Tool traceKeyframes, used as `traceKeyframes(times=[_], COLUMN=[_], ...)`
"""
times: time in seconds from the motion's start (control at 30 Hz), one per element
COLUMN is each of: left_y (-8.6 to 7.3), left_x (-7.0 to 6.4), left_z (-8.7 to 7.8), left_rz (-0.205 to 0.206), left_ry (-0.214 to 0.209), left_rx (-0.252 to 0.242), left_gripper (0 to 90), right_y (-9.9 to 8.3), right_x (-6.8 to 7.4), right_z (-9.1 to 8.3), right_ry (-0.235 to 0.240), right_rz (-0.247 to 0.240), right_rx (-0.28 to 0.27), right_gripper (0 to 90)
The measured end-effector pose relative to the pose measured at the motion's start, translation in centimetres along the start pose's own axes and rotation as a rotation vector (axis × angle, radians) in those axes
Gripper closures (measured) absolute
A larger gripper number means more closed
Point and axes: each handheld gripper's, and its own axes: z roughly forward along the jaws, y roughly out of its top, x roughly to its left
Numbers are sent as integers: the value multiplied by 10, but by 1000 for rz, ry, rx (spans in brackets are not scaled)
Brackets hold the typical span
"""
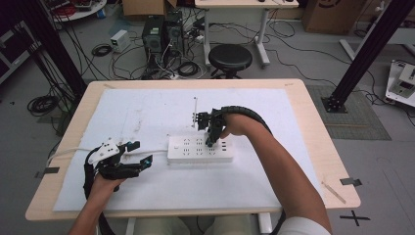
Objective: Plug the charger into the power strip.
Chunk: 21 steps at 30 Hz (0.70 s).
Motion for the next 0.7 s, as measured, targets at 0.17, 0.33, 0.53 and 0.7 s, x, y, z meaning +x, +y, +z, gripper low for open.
traceKeyframes(times=[0.17,0.33,0.53,0.7], left_y=[1,2,0,0], left_x=[0,-2,-2,0], left_z=[1,-1,-3,-6], left_rz=[3,0,-3,-4], left_ry=[-1,2,10,18], left_rx=[5,-2,1,-1], left_gripper=[227,227,227,227], right_y=[-1,-6,-10,-15], right_x=[-1,-2,-3,-2], right_z=[1,2,2,1], right_ry=[5,9,20,18], right_rz=[6,9,5,45], right_rx=[-5,-36,-68,-136], right_gripper=[638,636,630,503])
